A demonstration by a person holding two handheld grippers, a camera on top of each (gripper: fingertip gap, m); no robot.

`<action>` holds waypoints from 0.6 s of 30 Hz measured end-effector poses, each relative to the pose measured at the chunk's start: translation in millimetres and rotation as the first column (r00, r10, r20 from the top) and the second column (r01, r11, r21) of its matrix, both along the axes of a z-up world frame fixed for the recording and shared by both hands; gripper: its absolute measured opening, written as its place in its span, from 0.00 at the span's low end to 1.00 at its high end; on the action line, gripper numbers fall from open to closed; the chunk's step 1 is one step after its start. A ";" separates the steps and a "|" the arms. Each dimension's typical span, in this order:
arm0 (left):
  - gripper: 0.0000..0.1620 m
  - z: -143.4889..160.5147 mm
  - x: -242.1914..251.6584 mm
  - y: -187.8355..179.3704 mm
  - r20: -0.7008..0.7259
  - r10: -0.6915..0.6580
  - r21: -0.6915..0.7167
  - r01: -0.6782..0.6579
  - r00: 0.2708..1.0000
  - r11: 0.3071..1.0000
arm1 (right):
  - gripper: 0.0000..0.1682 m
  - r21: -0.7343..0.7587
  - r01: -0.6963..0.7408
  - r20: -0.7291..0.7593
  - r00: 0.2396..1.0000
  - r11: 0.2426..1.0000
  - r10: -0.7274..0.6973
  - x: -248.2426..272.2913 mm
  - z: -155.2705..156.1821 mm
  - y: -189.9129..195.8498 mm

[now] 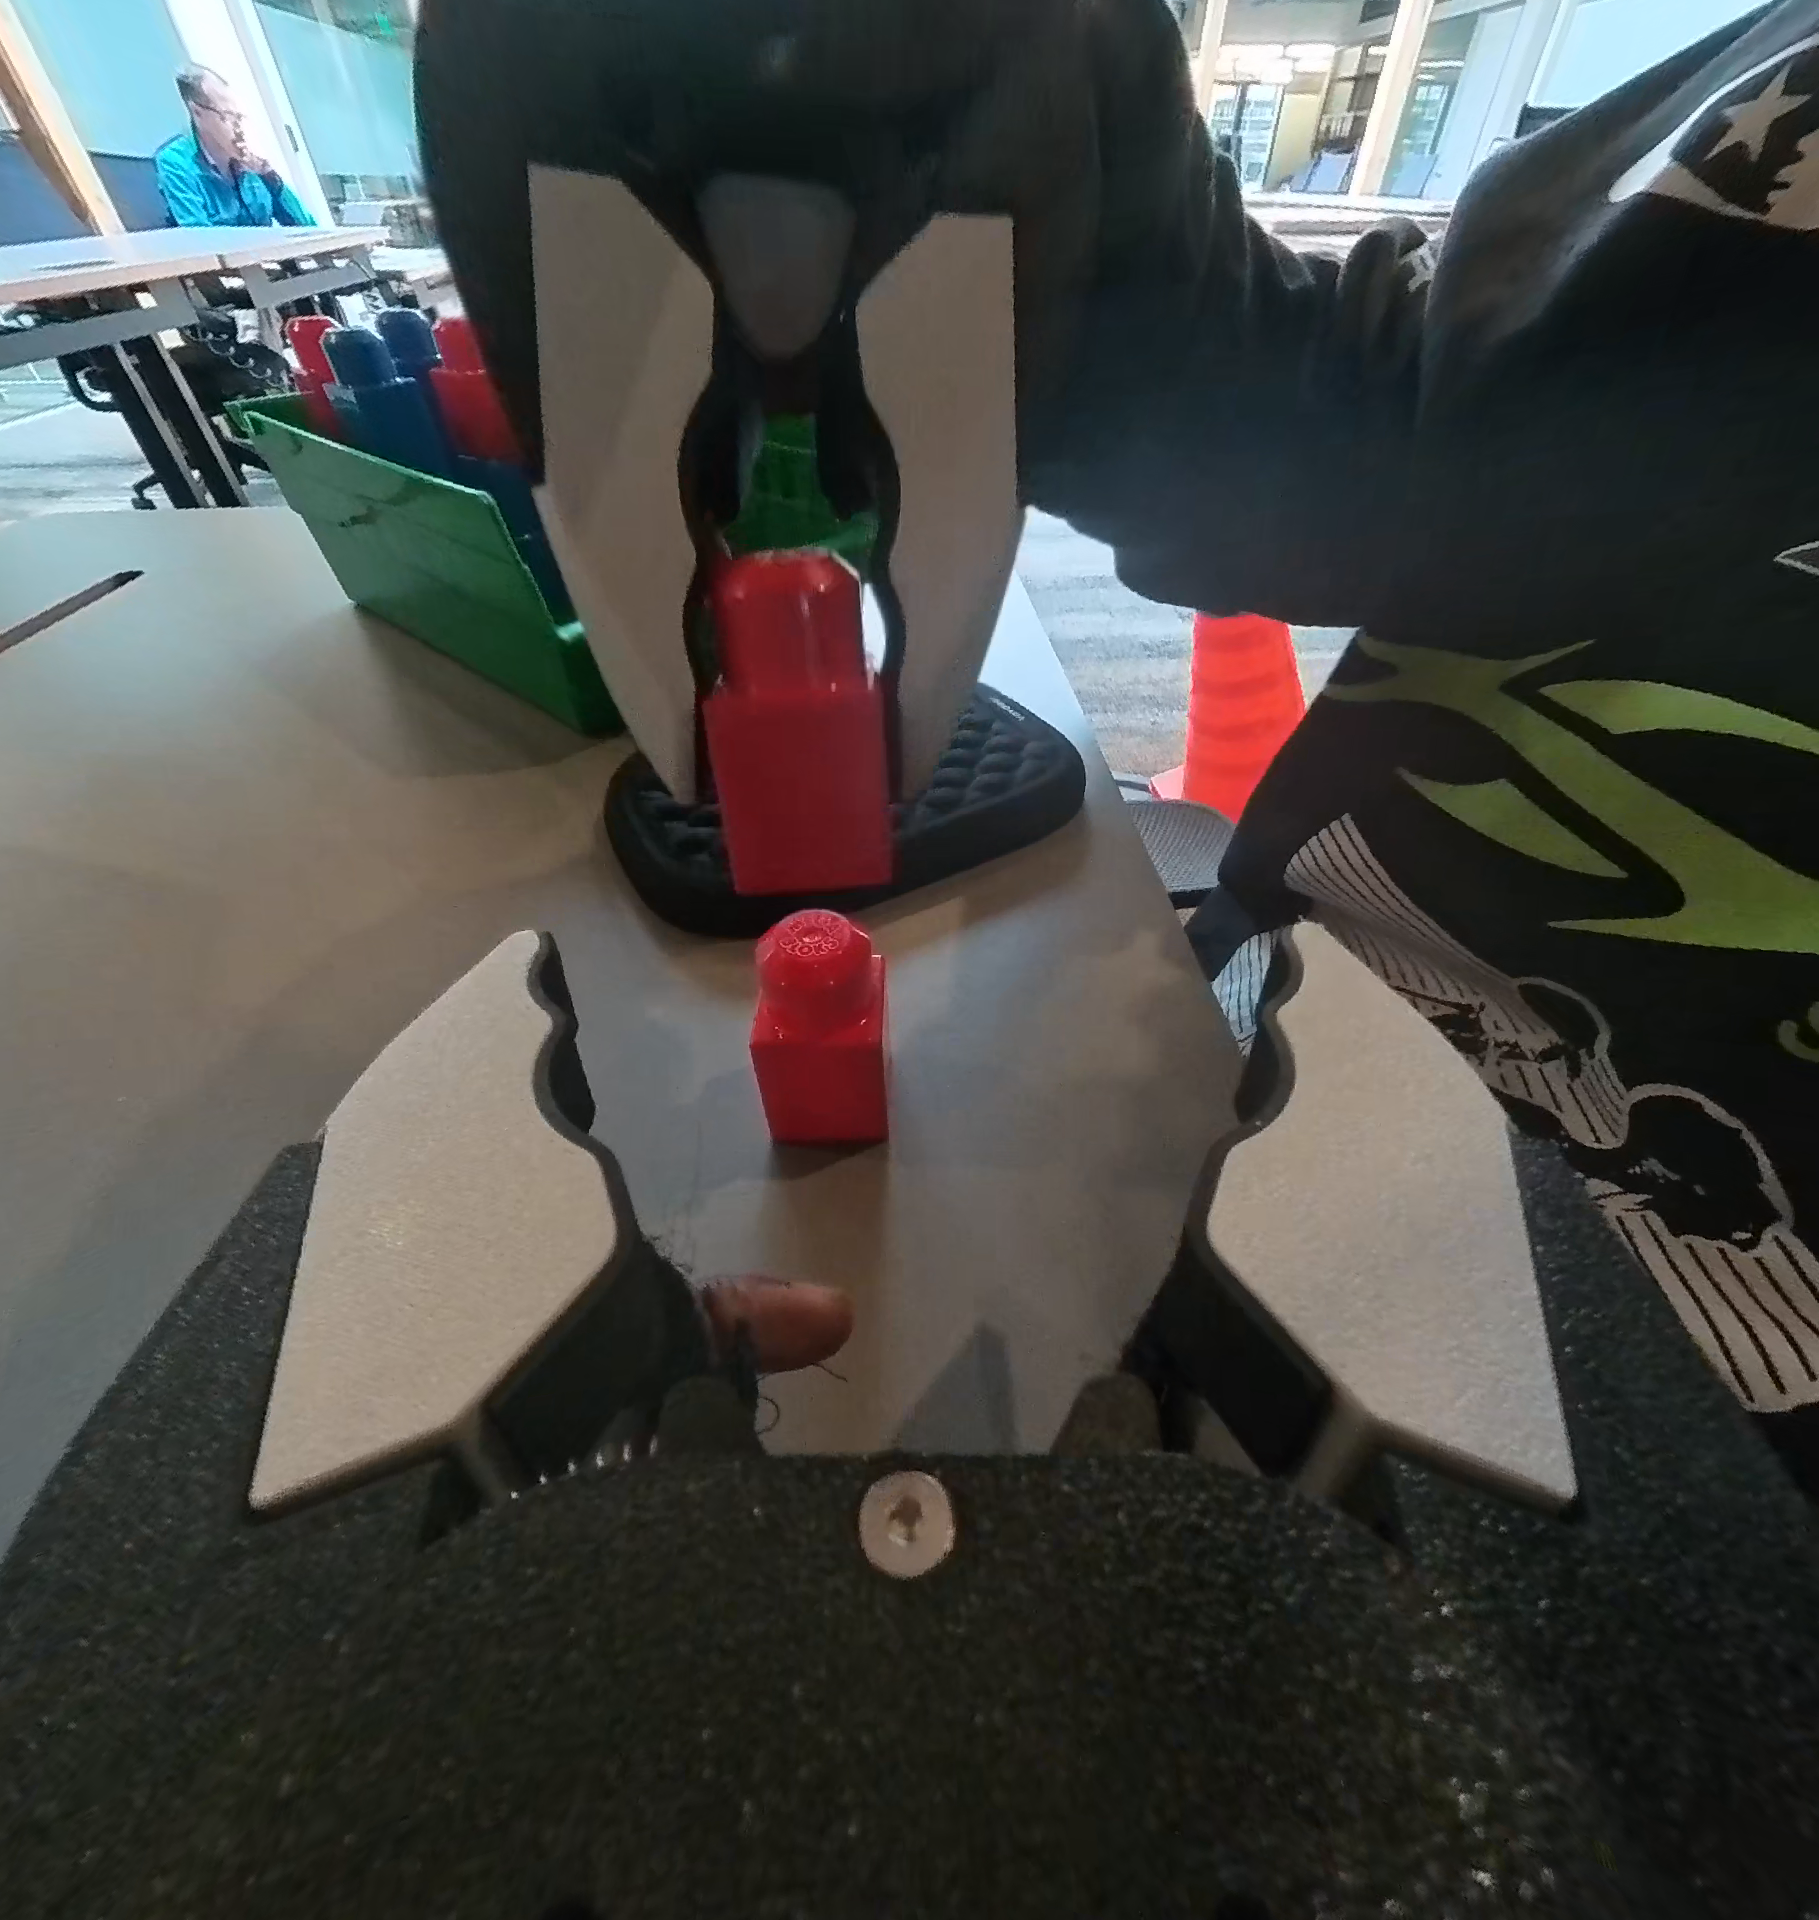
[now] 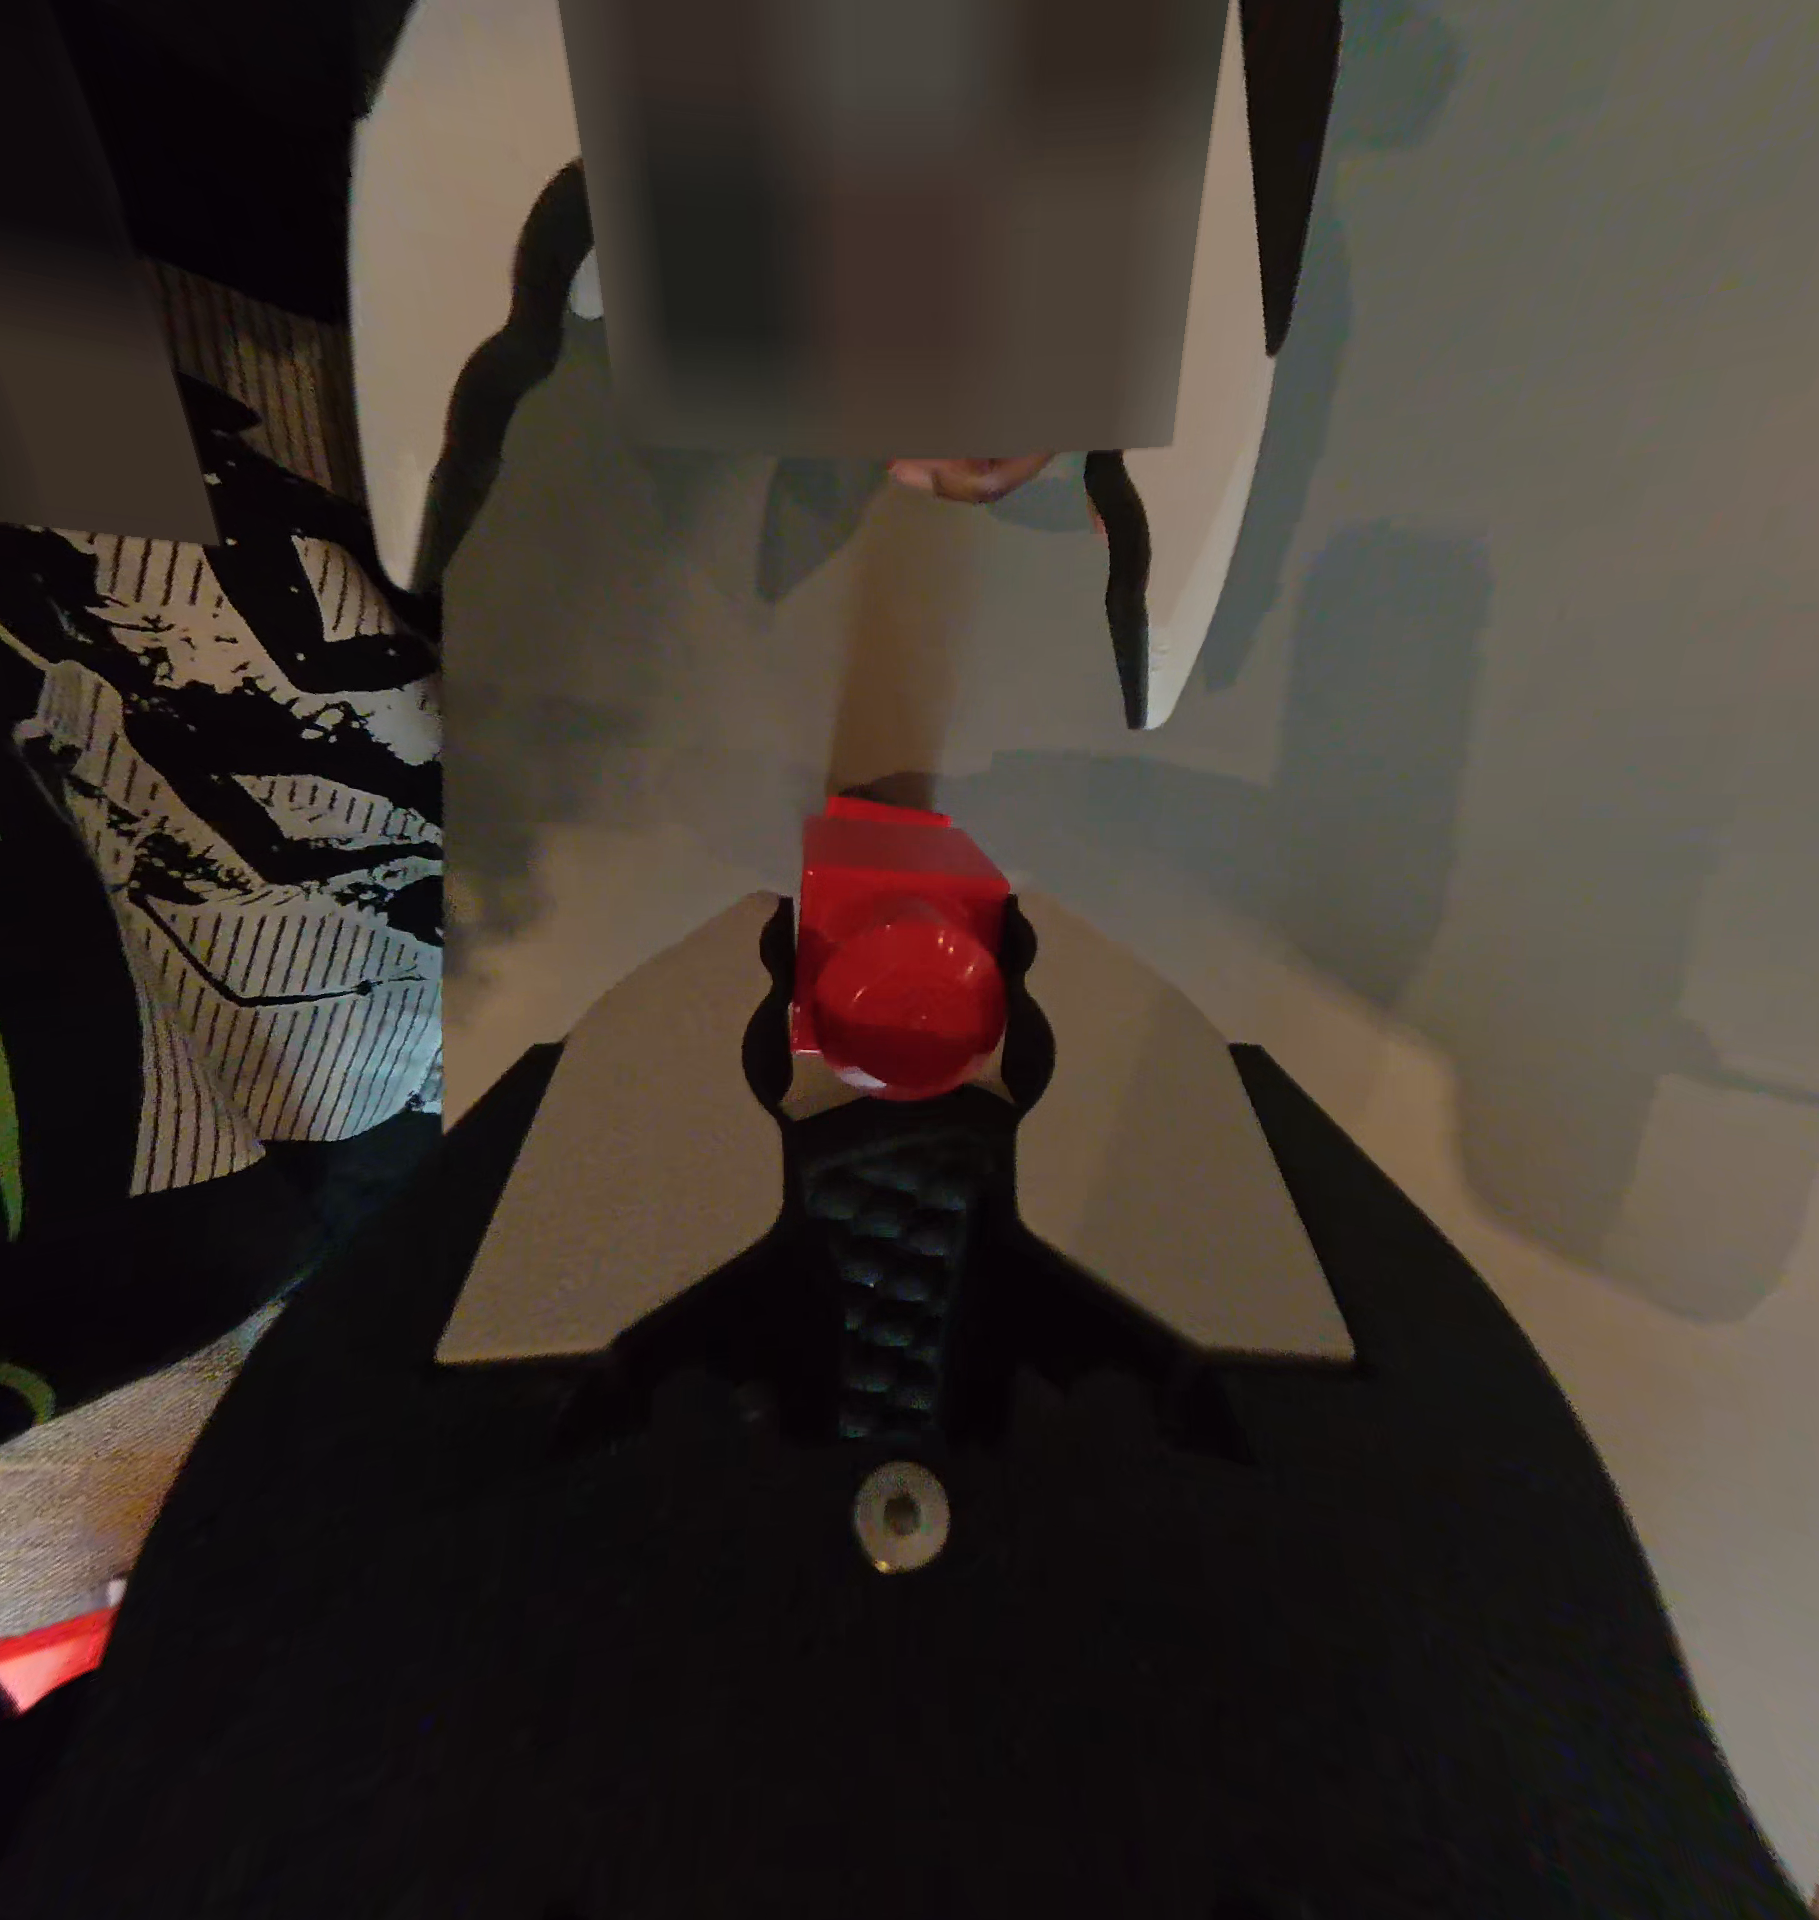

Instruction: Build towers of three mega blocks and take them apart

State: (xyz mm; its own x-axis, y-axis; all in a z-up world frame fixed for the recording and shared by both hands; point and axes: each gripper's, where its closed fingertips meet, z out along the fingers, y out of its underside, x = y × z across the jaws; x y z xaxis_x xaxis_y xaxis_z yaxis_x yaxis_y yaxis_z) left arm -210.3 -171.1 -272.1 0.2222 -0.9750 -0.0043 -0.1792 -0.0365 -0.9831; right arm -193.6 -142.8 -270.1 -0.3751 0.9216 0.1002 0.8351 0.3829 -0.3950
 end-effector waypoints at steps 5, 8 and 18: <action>0.76 -1.1 0.4 0.6 -0.008 0.003 -0.004 -0.003 1.000 1.000 | 0.22 0.027 0.037 0.077 0.996 0.999 -0.039 -6.1 -12.2 0.4; 0.75 -1.1 0.4 0.6 -0.010 0.006 0.001 -0.006 1.000 1.000 | 0.22 0.043 0.019 0.118 0.993 0.999 -0.024 -7.5 -17.5 -0.8; 0.74 -2.2 1.3 -0.2 -0.024 0.013 0.021 -0.012 1.000 1.000 | 0.22 0.021 0.087 0.183 0.979 0.996 -0.090 -8.0 -34.0 -1.2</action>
State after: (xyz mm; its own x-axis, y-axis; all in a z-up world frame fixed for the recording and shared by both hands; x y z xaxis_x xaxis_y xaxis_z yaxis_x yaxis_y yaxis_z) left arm -208.9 -171.3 -274.3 0.2339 -0.9718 -0.0306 -0.2028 -0.0180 -0.9790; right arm -201.6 -143.9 -304.1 -0.3052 0.9510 0.0492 0.9237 0.3082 -0.2276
